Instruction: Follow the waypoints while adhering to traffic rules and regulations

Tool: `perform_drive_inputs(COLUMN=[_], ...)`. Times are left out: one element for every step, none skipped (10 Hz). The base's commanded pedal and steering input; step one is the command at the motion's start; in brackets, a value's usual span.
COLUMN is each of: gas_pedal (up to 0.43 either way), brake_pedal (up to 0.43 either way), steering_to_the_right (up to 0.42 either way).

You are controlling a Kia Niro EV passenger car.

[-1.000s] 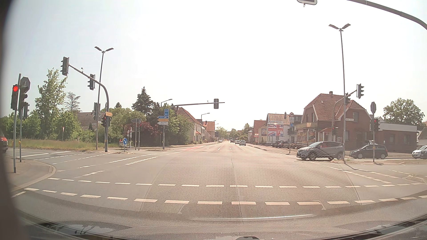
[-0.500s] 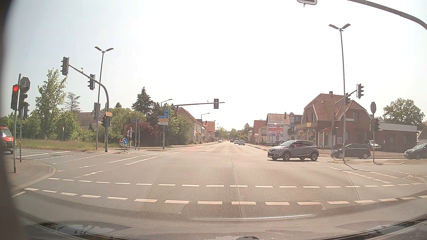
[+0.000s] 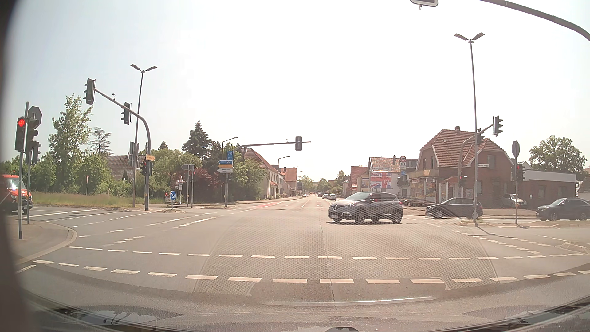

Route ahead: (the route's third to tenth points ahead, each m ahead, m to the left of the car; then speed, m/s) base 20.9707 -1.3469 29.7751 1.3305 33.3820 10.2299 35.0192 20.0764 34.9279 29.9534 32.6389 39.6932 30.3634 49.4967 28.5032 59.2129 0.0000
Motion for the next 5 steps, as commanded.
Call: perform_drive_inputs(gas_pedal=[0.000, 0.000, 0.000, 0.000, 0.000], brake_pedal=[0.262, 0.262, 0.262, 0.262, 0.262], steering_to_the_right=[0.019, 0.019, 0.019, 0.019, 0.019])
